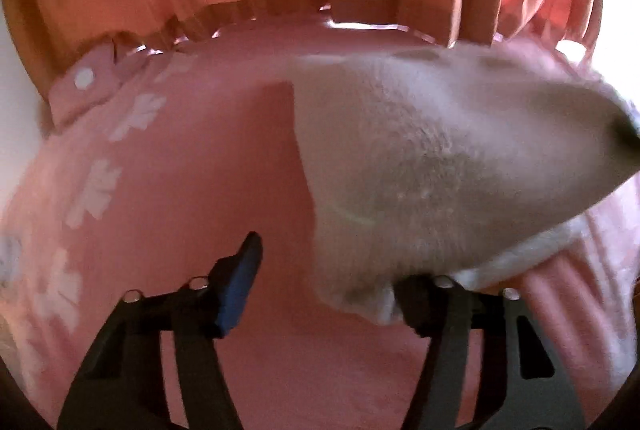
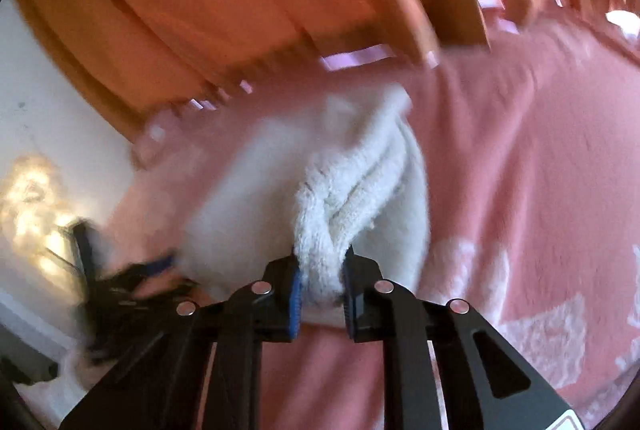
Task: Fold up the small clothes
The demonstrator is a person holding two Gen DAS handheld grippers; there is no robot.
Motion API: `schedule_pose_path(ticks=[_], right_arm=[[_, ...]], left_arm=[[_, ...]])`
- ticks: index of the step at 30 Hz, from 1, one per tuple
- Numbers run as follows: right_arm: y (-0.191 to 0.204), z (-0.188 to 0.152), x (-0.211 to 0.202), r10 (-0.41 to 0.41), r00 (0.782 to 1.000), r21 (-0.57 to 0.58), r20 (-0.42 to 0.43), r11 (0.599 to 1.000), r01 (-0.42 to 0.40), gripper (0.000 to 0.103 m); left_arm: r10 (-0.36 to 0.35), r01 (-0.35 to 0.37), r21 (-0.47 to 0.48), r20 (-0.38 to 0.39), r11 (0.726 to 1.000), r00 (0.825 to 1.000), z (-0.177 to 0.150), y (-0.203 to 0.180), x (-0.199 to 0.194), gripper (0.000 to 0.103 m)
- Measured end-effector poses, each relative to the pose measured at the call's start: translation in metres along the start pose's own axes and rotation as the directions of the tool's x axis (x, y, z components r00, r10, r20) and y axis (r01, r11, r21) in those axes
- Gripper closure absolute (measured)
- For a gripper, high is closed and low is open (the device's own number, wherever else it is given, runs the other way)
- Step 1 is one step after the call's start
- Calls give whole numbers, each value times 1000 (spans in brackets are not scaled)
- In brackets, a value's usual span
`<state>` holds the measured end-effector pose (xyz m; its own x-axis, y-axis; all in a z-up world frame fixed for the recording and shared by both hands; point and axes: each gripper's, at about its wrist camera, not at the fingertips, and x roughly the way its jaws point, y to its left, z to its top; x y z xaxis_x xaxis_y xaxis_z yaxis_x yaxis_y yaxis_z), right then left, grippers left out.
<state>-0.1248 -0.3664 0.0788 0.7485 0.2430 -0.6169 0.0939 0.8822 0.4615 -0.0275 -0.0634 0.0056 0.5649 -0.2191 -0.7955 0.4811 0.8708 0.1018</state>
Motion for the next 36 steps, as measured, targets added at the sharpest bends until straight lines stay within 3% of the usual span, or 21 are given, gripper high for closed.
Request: schedule_pose_path(ticks=[1,3,4,5,7,10,13,16,18,20,22,24,25,26,27,30,31,33,34,36], right_arm=[[-3,-1,6,-42,999,-19,-25,999,41,88],[-19,-13,42,-197,970,-73,-142,979,188,89],[-36,-26,67,-229,944,-66,-239,973,220,89],[-44,-33,74,-212,940,-40,-267,977,209,89],[-40,-31,70,-215,945,-59,-245,977,207,89],[-29,-30,74,-266,930,-134,-253,962,239,83],[-32,-28,62,-266,934,-97,-240,964,249,77],[-16,-23,25,-298,946,-102,-126,953,287,74],[4,-17,11,-264,962,-111,-63,960,256,72],[30,-7,12,-142,989,-132,-47,982,134,72],[57,2,34,-58,997,-172,-59,984,47,72],[68,4,66,-48,992,-195,-115,981,25,72],[71,-1,102,-38,973,-187,-228,982,-6,72],[74,-13,136,-40,937,-183,-347,983,-26,72],[80,-33,166,-98,897,-242,-430,970,-10,72],[99,-36,156,-159,912,-333,-379,943,26,74],[99,-27,139,-126,936,-300,-329,954,23,75],[90,-14,114,-83,964,-243,-253,970,20,77],[85,-12,111,-93,967,-228,-238,973,37,77],[72,-19,120,-150,949,-233,-278,969,86,76]], left_arm=[[2,-2,-4,-19,1000,1000,-1,2,6,46],[12,-12,-7,-36,1000,999,-6,7,14,46],[7,-7,-5,-39,1000,999,-8,8,16,46],[6,-6,-3,-39,1000,999,-10,7,16,45],[25,-24,21,-31,999,999,-11,5,15,45],[34,-33,28,-36,999,999,-14,4,13,45],[-1,2,25,-56,1000,998,-15,7,2,45],[-43,44,27,-38,999,998,-22,20,-29,40],[-44,44,24,-12,999,999,-24,27,-46,36],[-32,32,14,22,999,999,-20,34,-62,35],[-26,26,-5,52,1000,998,-12,37,-71,33],[6,-5,-12,84,1000,996,-2,36,-75,31],[14,-13,-12,89,1000,996,0,35,-76,31],[12,-11,-12,98,1000,995,2,34,-76,31],[14,-13,-15,98,1000,995,3,33,-75,31],[8,-6,-20,80,1000,997,2,32,-68,31],[11,-10,-22,72,1000,997,1,32,-64,31],[10,-8,-24,59,1000,998,0,33,-58,31],[8,-6,-28,49,1000,999,-1,32,-54,31],[5,-3,-29,37,1000,999,-1,29,-49,31]])
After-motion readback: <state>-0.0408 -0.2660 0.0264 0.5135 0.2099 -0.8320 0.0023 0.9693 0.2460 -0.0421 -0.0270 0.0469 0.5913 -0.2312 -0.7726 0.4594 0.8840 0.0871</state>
